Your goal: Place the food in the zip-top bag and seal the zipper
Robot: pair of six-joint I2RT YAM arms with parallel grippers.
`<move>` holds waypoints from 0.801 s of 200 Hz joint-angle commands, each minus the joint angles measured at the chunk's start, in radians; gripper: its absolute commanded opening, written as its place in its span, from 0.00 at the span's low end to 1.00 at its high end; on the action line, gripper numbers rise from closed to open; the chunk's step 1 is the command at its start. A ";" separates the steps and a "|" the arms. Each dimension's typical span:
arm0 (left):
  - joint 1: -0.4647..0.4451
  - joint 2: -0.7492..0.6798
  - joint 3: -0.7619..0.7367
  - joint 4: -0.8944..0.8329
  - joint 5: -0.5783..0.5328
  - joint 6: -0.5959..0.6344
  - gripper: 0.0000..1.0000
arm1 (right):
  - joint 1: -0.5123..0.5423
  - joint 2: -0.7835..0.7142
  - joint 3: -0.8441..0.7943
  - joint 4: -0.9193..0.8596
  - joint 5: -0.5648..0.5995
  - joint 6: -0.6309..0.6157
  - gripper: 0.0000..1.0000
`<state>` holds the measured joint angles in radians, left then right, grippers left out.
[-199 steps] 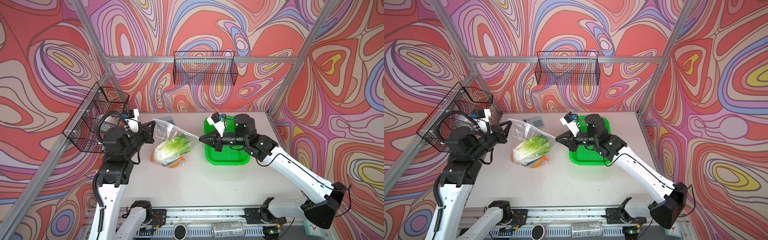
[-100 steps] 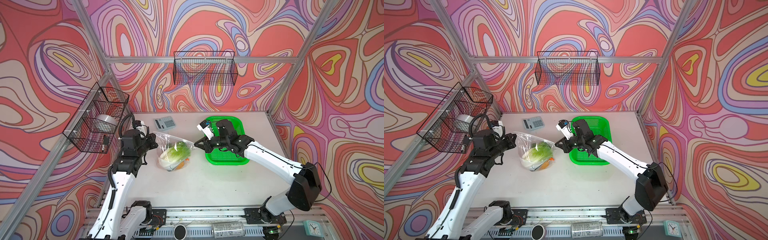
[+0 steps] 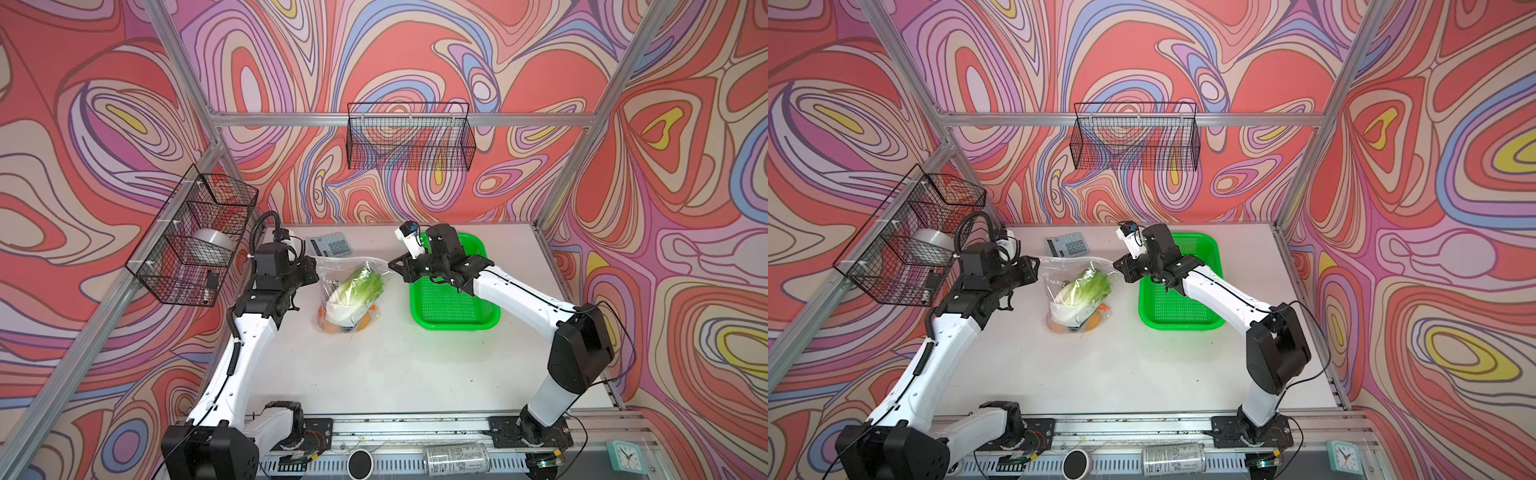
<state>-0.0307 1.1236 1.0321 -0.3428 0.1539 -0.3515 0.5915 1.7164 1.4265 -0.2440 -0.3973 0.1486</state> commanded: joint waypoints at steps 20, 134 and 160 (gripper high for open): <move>0.008 -0.038 0.044 -0.015 -0.022 -0.009 0.99 | -0.020 0.046 0.050 0.042 0.030 -0.069 0.05; 0.018 -0.068 0.044 -0.034 -0.104 0.017 1.00 | -0.025 -0.230 -0.201 0.175 -0.091 -0.069 0.45; 0.019 -0.059 0.044 -0.007 -0.025 -0.004 1.00 | -0.025 -0.257 -0.145 0.049 -0.081 -0.143 0.59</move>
<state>-0.0185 1.0607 1.0798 -0.3729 0.0689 -0.3393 0.5659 1.4857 1.2346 -0.0967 -0.4908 0.0856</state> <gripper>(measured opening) 0.999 0.543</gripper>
